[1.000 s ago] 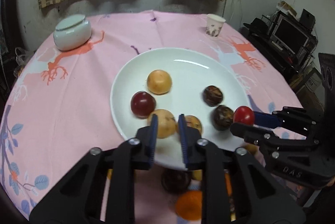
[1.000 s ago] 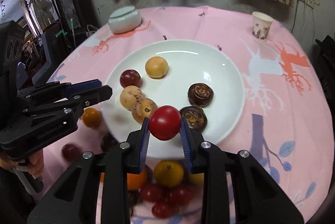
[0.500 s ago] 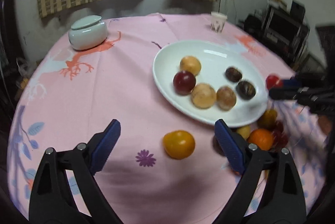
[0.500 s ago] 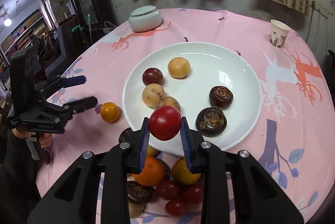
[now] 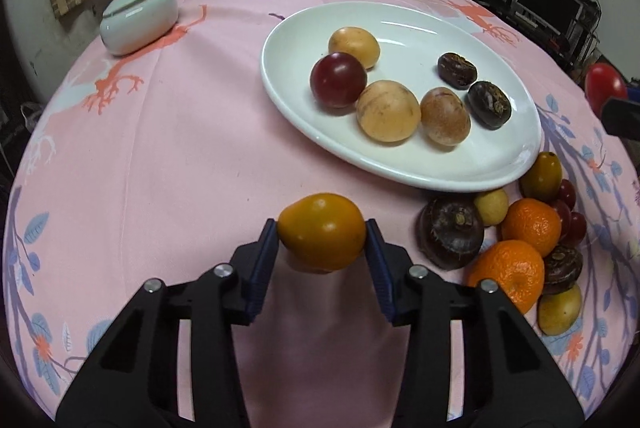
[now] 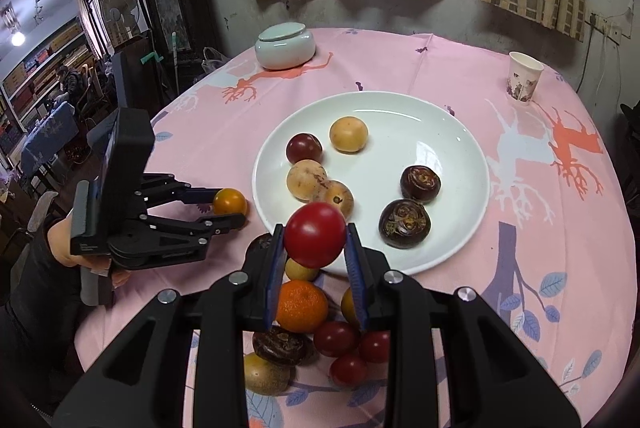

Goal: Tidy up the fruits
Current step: 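Carry the yellow-orange tomato onto the plate with the left tool while the right tool carries the red tomato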

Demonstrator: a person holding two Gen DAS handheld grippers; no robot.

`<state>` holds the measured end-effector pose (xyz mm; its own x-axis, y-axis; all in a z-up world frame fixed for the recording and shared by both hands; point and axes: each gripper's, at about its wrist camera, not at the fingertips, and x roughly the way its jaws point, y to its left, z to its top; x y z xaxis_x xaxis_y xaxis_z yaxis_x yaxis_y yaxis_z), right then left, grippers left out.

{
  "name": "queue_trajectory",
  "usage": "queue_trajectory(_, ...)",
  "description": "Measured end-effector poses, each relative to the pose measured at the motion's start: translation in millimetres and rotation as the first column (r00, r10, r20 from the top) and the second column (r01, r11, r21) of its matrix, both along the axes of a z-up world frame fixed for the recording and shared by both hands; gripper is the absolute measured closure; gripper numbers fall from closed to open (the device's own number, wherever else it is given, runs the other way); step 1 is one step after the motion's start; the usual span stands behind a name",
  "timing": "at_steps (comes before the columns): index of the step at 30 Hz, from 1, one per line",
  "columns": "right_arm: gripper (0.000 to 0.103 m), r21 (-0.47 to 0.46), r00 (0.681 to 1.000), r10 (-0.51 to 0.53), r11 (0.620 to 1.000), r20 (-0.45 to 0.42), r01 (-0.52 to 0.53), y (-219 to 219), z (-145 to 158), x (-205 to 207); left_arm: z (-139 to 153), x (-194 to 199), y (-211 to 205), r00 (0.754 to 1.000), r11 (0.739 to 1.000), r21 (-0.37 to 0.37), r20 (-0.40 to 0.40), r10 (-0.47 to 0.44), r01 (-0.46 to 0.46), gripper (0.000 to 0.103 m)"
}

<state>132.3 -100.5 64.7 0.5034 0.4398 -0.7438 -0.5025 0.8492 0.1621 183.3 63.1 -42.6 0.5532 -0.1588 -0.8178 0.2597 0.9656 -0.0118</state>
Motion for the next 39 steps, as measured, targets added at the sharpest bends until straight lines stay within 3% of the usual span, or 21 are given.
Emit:
queue_trajectory(13, 0.074, 0.014, 0.998, -0.056, 0.998, -0.022, 0.056, -32, -9, -23, 36, -26, -19, 0.996, 1.0, 0.011, 0.089, 0.016, -0.017, 0.059)
queue_trajectory(20, 0.074, 0.005, 0.997, -0.079, 0.997, 0.019, 0.079, -33, -4, -17, 67, -35, -41, 0.992, 1.0, -0.014, 0.124, 0.025, -0.023, 0.059)
queue_trajectory(28, 0.074, -0.026, 0.991, -0.122, 0.992, 0.054, 0.124, -28, -4, 29, 71, 5, -60, 0.994, 0.996, -0.07, 0.097, 0.059, -0.052, 0.059)
queue_trajectory(39, 0.073, -0.06, 0.993, -0.114, 0.992, -0.008, 0.113, -4, -34, 99, 46, 74, -68, 0.996, 0.991, -0.096, 0.023, 0.092, -0.089, 0.059)
